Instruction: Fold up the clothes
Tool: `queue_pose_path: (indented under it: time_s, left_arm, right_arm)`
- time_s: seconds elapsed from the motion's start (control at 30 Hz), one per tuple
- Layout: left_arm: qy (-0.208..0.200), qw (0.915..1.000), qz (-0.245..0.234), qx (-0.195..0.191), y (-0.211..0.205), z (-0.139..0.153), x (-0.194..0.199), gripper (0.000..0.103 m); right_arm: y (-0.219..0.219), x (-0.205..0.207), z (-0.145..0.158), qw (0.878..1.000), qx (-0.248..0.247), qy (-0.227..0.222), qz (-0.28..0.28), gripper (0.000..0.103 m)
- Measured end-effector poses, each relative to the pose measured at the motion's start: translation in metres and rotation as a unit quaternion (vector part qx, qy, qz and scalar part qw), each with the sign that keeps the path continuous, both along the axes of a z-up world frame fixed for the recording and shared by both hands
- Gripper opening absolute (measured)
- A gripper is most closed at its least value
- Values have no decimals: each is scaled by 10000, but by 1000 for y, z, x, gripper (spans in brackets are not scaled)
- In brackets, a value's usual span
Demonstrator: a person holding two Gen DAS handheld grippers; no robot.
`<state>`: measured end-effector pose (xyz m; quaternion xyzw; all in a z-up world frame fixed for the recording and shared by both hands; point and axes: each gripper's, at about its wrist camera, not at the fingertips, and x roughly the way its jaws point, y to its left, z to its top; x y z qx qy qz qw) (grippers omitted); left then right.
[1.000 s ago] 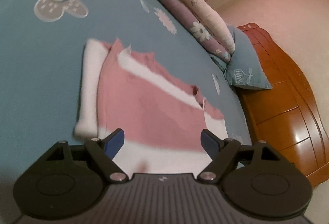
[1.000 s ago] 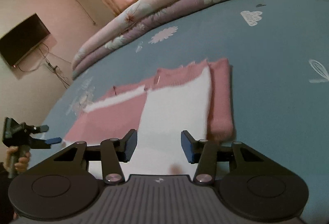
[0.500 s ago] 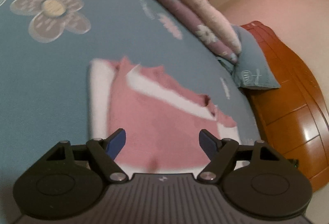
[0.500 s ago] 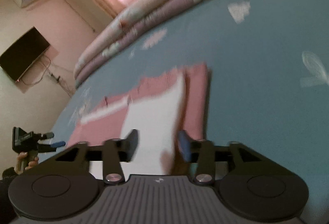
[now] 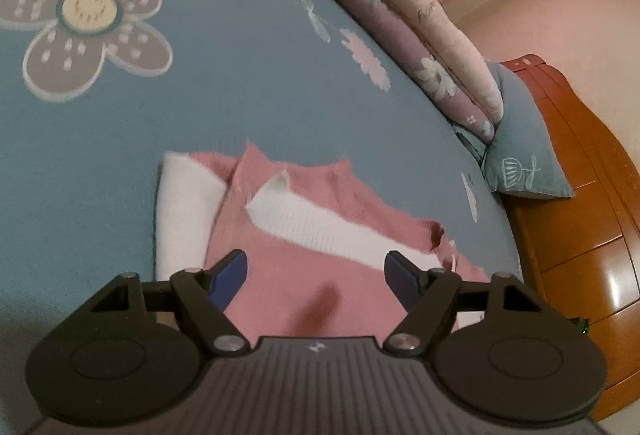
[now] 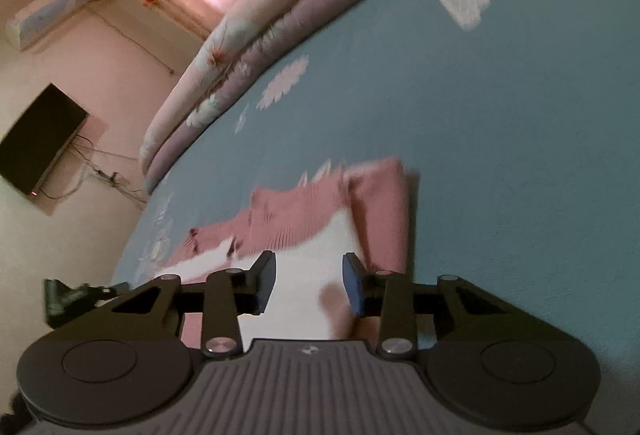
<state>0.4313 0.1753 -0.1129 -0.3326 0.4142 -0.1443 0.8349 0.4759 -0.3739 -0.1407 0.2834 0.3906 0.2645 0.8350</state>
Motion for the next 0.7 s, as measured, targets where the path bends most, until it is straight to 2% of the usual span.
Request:
queue_pose_path:
  time_s: [0.1,0.2,0.33,0.43,0.5,0.57,0.7]
  left_arm:
    - [-144,9998,-91,-121,-2,8,9,76]
    - [-148,9992,-111,-368,-6,2,18,76]
    - [-30,10000,79,43,-6,-15,22,76]
    - [-42,9997,234,-74,0,-12,22,76]
    - [-122,9996,240,-72,0,-2,21,76]
    - [-195,9993,145,-295,-1,5,23,77]
    - [-180,9970,-265,-709,-23,1,26,78]
  right_arm:
    - [8,12,12,9998,24,-185,60,55]
    - [18,26,10,9998,80,-110,134,55]
    - [25,40,-8,9996,-178,224,68,54]
    - [20,36,-7,9996,-133,223,-56,52]
    - [22,31,3,9995,-306,94,-75,53]
    - [27,26,12,9994,-353,9,-20,58]
    - [44,14,22,9990,-360,-131,210,59]
